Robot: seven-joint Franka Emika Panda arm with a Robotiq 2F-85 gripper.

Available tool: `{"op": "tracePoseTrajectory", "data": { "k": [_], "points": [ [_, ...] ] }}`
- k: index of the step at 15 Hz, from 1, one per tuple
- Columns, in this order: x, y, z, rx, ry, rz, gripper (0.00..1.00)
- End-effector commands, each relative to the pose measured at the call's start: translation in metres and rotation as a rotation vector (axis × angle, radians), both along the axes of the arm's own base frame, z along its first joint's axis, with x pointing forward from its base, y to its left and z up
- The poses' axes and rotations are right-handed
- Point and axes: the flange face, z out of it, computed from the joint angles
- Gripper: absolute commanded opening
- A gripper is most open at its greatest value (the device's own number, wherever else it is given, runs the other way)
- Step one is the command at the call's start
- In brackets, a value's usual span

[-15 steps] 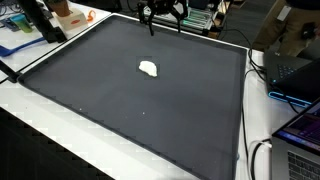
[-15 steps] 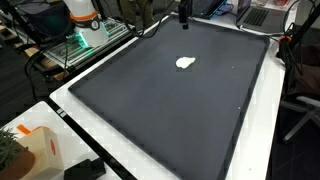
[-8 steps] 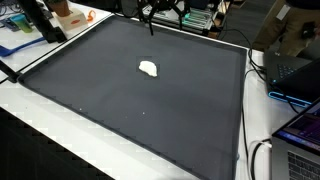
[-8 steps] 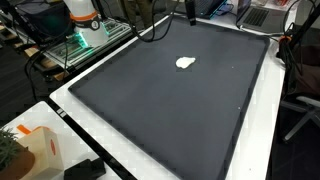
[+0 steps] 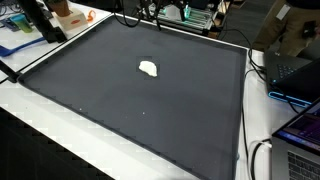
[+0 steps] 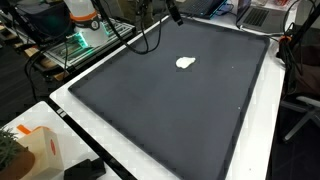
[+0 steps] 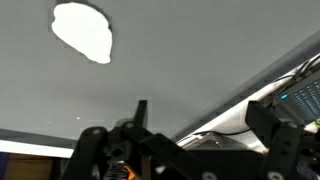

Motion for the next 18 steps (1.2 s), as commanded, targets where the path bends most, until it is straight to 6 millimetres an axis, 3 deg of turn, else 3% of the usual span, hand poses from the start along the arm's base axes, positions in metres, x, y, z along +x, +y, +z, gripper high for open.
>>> {"op": "tracePoseTrajectory", "data": {
  "k": [1,6,13,18],
  "points": [
    [-0.006,0.002,-0.007,0.024,0.006,0.014,1.00],
    [-0.006,0.004,-0.015,0.049,-0.053,0.064,1.00],
    [-0.012,0.008,-0.027,-0.086,-0.144,0.117,1.00],
    [-0.004,-0.009,-0.039,-0.195,-0.166,0.095,1.00]
  ]
}}
